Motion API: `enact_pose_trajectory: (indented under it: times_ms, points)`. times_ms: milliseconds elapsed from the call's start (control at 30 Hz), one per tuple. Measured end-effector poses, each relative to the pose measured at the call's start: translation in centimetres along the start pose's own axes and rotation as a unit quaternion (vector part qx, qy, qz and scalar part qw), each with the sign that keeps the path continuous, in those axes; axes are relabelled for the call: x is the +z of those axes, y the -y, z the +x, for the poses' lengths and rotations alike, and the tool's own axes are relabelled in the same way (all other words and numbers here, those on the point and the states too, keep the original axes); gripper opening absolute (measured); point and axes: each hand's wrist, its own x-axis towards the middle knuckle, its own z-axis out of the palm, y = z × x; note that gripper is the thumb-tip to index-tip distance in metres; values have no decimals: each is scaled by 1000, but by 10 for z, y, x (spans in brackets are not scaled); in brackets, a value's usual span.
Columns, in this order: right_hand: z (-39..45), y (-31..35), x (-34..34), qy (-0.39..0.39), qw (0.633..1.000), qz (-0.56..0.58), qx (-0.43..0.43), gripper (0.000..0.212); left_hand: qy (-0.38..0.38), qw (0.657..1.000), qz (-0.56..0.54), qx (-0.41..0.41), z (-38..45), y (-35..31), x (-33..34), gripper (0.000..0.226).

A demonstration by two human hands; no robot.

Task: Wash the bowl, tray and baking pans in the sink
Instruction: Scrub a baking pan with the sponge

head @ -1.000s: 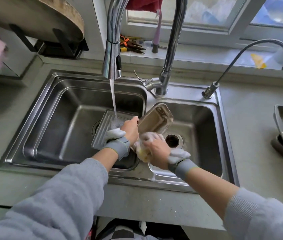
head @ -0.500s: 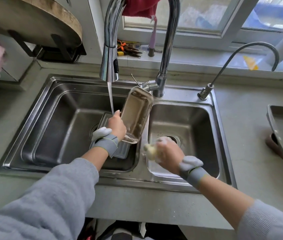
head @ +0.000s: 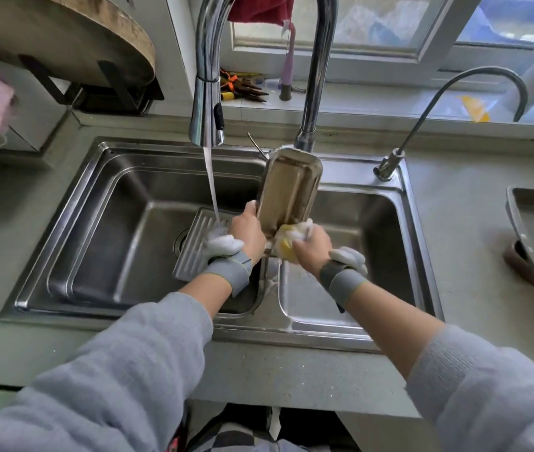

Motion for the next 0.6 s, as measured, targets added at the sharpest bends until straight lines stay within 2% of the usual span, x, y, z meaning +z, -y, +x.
enact_pose_trajectory:
  times_ms: [67, 133, 233, 333, 433, 533, 600]
  points:
    - [1, 13, -3, -45, 999, -16, -14, 22, 20, 999, 44, 17, 7, -4, -10, 39]
    - [4, 17, -2, -52, 998, -15, -24, 19, 41, 996, 79, 30, 12, -3, -18, 38]
    - [10, 19, -11, -78, 996, 33, -2, 20, 102, 979, 169, 48, 9, 12, -26, 33]
    - [23, 19, -37, -82, 995, 49, 16, 16, 170, 969, 171, 59, 7, 28, -17, 28]
    - [14, 3, -33, -54, 995, 47, 63, 18, 147, 982, 94, 79, 9, 34, -17, 35]
    - [12, -25, -19, 9, 964, 205, 168, 30, 97, 987, 56, 117, 12, 37, -22, 46]
    - [18, -40, -15, 26, 939, 269, 213, 33, 119, 977, 90, 150, 13, 37, -24, 56]
